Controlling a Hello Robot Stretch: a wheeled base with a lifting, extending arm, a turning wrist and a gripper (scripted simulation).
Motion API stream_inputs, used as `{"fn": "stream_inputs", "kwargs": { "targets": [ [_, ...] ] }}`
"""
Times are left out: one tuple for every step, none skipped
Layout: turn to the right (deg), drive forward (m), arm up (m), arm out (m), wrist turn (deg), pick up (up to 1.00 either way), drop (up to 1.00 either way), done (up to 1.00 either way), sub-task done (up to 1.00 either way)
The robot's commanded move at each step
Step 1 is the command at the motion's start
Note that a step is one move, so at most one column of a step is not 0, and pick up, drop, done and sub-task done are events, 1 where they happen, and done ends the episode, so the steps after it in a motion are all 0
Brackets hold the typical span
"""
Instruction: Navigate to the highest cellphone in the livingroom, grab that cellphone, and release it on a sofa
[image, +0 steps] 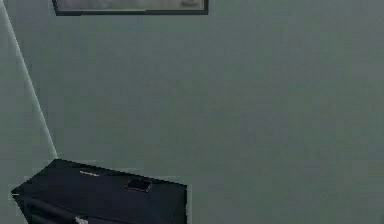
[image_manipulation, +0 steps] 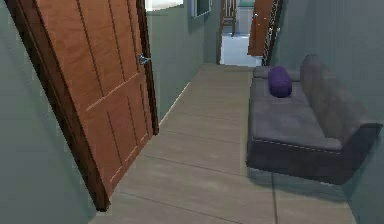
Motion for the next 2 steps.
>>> {"fn": "stream_inputs", "kwargs": {
  "targets": [
    [-18.0, 0.00, 0.00, 0.00, 0.0, 0.00, 0.00, 0.00, 0.00],
    [0.0, 0.05, 0.00, 0.00, 0.0, 0.00, 0.00, 0.00, 0.00]
  ]
}}
